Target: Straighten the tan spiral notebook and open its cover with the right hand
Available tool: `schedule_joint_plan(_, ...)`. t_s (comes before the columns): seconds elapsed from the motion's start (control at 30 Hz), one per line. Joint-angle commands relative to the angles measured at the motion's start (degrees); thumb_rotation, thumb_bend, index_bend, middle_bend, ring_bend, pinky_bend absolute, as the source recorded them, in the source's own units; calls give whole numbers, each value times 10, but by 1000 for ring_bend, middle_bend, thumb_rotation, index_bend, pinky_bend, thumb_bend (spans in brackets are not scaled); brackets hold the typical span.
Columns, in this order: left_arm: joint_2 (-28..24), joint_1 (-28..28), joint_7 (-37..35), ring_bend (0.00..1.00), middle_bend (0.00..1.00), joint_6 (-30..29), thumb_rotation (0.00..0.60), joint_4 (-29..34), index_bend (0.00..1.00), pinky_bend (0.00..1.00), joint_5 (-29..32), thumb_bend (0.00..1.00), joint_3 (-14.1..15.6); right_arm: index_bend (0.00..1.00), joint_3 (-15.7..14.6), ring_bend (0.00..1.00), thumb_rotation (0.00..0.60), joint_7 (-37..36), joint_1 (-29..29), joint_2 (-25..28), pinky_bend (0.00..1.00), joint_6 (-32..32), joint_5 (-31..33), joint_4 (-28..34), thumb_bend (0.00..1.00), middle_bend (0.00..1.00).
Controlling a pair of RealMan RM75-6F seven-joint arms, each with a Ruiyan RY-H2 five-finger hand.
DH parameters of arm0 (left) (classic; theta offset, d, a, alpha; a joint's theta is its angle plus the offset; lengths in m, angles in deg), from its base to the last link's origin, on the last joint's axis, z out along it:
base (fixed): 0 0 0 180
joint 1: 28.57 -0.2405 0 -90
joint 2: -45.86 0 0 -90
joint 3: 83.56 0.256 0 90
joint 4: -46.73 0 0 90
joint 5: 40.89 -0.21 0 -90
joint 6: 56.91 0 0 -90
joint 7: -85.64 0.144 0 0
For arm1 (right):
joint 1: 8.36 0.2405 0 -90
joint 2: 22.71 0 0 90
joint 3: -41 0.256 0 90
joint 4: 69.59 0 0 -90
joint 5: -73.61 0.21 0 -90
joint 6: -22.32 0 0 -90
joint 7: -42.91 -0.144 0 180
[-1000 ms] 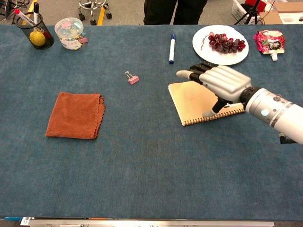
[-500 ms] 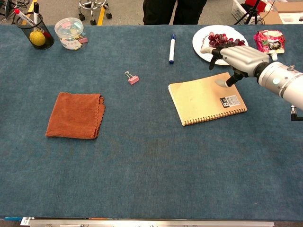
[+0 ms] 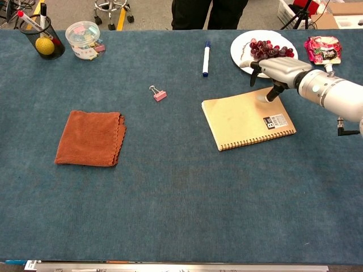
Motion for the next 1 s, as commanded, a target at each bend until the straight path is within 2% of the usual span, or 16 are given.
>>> schedule_joint_plan(0.03,0,0,1,25,123,1,600,1,130,53,0,489,1,0,-5,32,600,6,2,6,23,-6,8,1,324,363)
schedule_joint_plan(0.27,1,2,0,25,123,-3,600,2,129,53,-7,490,1,0,-24,41,600,14,-2,25,23,-15,30,19,324,365)
schedule_joint_plan(0.5,2,2,1,25,123,-1,600,2,130,53,-8,490,4,0,-54,54,600,6,-35,74,23,15,12,89,325,374)
schedule_joint_plan(0.83,0,-2,-6,25,123,-7,600,0,130,53,-13,489,6,0,-127,64,600,-57,-117,158,23,98,-105,230,324,377)
schedule_joint_plan(1.0,0,-2,-10,26,123,-10,600,-1,130,53,-18,489,7,0,-129,65,600,-61,-144,186,23,174,-159,254,325,375)
